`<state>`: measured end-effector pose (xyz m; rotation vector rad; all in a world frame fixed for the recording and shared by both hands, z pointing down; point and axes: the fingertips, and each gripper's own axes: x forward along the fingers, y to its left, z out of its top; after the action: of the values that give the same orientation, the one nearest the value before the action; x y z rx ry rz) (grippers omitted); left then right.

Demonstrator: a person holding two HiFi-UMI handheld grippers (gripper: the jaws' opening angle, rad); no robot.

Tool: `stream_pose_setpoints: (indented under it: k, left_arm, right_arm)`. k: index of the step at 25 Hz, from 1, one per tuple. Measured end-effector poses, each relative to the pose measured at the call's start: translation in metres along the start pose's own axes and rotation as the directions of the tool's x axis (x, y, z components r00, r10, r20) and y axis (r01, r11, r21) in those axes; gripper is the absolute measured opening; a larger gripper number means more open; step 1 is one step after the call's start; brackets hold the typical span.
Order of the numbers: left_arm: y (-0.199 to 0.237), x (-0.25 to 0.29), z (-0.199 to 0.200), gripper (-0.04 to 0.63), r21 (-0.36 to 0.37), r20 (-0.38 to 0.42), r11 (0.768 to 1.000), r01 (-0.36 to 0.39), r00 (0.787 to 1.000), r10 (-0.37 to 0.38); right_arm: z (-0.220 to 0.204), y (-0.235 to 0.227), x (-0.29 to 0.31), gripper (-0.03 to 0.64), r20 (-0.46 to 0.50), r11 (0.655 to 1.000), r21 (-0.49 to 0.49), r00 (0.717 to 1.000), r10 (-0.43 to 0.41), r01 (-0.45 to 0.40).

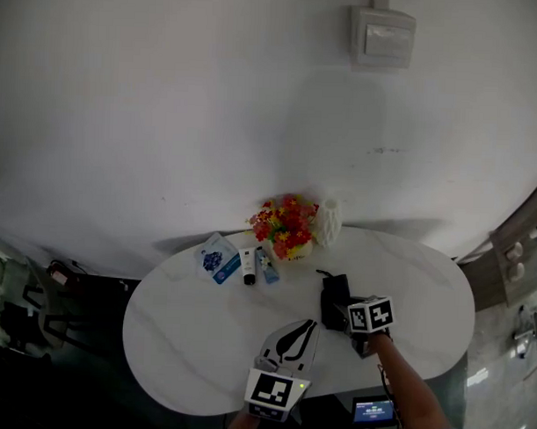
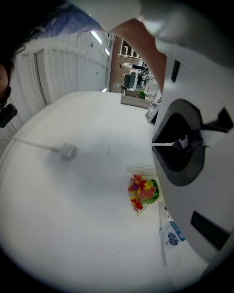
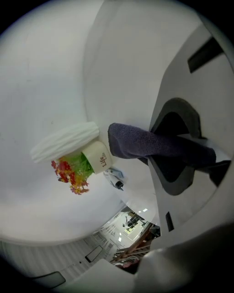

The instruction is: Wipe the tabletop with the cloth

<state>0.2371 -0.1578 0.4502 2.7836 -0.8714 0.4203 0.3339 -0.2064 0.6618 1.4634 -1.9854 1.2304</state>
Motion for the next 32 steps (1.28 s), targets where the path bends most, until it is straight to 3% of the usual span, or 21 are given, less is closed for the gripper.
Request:
stream_pose_setpoints:
  k: [12,16,19,23,26,32]
  left_arm:
    - [-0.063,0.052,0.011,0.026,0.003,-0.01,0.993,0.12,0.993,-0.12]
    - [-0.08,0.064,0.006,0.026,0.062,-0.051,0.984,0.164,0.986,-0.161]
    - [-0.094,0.072,0.009,0.026,0.049,-0.045,0.979,0.197,0.98,-0.195]
    - [-0.114,0.081,0.016,0.026,0.05,-0.04,0.97,0.239,0.971,-0.237]
    - [-0.123,0.09,0.019,0.026,0.09,-0.037,0.961,0.263,0.965,-0.26]
    - [-0.132,0.1,0.018,0.026,0.119,-0.072,0.952,0.281,0.959,-0.273]
  right_arm:
    - [-0.003,-0.108,-0.066,0.101,0.066,0.994,0.084,0.995,-0.077,0.072]
    - [-0.008,-0.14,-0.088,0.101,0.075,0.988,0.091,0.989,-0.128,0.121]
    - [-0.014,-0.163,-0.106,0.101,0.083,0.983,0.107,0.983,-0.162,0.153]
    - [-0.024,-0.2,-0.135,0.101,0.088,0.968,0.147,0.972,-0.219,0.205]
    - [-0.03,-0.227,-0.156,0.101,0.085,0.953,0.17,0.96,-0.266,0.249]
    - [-0.044,-0.278,-0.196,0.101,0.08,0.914,0.221,0.927,-0.365,0.341]
